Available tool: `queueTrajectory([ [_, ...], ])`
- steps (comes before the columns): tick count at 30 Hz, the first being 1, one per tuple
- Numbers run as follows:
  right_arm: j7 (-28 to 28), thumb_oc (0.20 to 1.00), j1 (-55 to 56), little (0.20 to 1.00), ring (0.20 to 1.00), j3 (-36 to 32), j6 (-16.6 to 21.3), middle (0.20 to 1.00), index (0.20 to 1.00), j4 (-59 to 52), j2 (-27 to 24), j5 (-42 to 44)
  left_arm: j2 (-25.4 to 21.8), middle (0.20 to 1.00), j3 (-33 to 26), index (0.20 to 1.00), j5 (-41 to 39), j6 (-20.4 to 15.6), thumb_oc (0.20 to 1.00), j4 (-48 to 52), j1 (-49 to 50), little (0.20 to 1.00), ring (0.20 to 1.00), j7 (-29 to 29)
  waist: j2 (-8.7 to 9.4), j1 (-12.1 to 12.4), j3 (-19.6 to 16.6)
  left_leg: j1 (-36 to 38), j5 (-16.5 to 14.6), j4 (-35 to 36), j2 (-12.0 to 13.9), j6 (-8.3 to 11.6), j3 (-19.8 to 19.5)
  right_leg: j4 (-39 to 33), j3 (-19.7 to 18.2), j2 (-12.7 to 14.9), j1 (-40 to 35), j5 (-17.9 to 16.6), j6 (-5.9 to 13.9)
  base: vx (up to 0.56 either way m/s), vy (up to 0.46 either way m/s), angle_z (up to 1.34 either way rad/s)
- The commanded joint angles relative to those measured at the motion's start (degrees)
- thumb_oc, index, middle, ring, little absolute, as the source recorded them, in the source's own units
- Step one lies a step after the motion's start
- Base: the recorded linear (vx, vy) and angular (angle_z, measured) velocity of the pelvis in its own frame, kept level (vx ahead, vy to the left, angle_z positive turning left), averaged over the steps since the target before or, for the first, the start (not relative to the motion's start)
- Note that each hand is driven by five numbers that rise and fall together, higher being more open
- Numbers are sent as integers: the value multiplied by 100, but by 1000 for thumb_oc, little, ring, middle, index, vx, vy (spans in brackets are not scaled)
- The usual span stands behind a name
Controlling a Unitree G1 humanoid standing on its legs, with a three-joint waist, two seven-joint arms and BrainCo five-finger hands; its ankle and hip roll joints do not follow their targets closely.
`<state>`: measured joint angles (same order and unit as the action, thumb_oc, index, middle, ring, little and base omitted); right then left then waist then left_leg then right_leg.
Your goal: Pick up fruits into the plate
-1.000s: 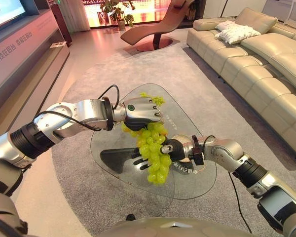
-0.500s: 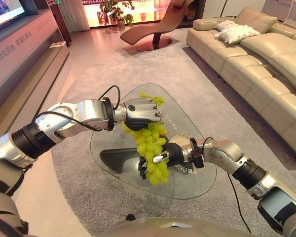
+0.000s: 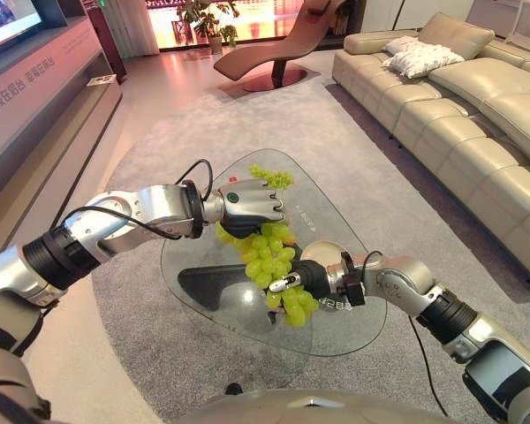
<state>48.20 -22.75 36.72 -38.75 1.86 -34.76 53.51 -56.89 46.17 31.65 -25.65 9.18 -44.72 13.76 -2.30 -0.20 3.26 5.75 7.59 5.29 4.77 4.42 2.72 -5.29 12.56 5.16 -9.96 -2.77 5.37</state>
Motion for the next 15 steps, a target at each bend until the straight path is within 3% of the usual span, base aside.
queueTrajectory([
  [1, -127, 200, -7, 200, 200, -297, 475, 200, 200, -313, 155, -16, -27, 950, -701, 950, -105, 376, 950, -530, -129, 950, 950, -284, 360, 73, 132, 453, -890, -29, -371, -168, 108, 108, 0, 6, -101, 201, 99, 0, 0, 0],
  [2, -165, 200, 54, 200, 200, -374, 564, 200, 200, -291, 105, -166, -12, 1000, -814, 1000, -176, 409, 1000, -559, 33, 1000, 1000, -294, 368, 78, 140, 450, -890, -29, -364, -168, 108, 108, 1, 4, -97, 200, 99, 0, 0, 0],
  [6, -256, 200, 438, 200, 200, -815, 1002, 200, 200, -279, -191, -861, 63, 1000, -1397, 1000, -557, 660, 1000, -618, 944, 1000, 1000, -249, 393, 73, 193, 438, -877, -29, -345, -174, 109, 116, -17, -9, -77, 192, 87, 6, -2, -1],
  [15, -658, 200, 1556, 200, 200, -1883, 2278, 200, 200, 68, -897, -3116, 785, 1000, -2671, 1000, -1883, 1400, 1000, -1545, 3427, 1000, 1000, -317, 493, 137, 462, 416, -856, -29, -278, -197, 129, 177, -54, -52, -13, 177, 62, 12, -20, -4],
])
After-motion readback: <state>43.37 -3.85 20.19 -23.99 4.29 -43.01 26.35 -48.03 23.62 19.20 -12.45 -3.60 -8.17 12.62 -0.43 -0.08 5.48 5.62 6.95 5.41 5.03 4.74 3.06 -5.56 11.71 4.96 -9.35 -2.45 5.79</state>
